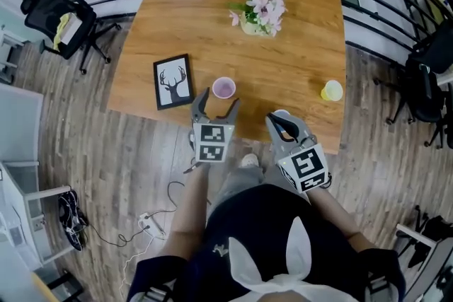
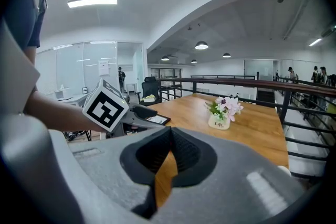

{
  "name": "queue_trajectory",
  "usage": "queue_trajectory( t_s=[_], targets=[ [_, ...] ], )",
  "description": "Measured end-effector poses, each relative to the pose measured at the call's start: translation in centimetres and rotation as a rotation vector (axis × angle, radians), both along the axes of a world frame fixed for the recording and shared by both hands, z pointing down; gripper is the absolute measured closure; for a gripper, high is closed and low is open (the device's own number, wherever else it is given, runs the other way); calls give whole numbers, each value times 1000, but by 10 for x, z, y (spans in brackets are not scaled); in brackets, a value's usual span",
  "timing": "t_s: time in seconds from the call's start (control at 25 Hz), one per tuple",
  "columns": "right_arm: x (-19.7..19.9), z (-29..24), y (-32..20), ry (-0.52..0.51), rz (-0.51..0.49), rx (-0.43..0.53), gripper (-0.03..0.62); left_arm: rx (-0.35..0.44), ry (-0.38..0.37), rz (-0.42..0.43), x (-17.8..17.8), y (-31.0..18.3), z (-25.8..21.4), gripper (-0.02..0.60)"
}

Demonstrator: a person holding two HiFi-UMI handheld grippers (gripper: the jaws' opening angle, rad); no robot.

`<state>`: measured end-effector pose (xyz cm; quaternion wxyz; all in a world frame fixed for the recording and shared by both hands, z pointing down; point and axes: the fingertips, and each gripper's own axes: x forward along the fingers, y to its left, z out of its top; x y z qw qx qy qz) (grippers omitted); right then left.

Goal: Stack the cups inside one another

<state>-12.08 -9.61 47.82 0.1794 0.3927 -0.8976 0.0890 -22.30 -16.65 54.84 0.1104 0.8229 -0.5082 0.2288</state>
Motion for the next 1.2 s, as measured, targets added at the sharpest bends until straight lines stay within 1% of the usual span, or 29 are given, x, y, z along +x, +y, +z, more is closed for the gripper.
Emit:
queue_trajectory(
  t_s=[0.32,0.48,0.64,0.76,1.04,1.2],
  targets=[
    [9,9,-15,10,38,-19,597,-114,-18,4,-2,-21,50,221],
    [9,12,-21,19,44,-26,597,-161,-24,19,-2,-28,66,216],
    [8,15,-25,26,46,-34,597,-227,-24,19,-2,-32,84,213],
    [10,15,-26,30,54,-31,597,-227,-34,21,-1,-38,91,213],
    [25,16,-28,30,94,-29,597,-263,-56,4,-2,-42,108,213],
    [34,19,-30,36,114,-33,597,-280,-80,18,-1,-41,114,215]
  ],
)
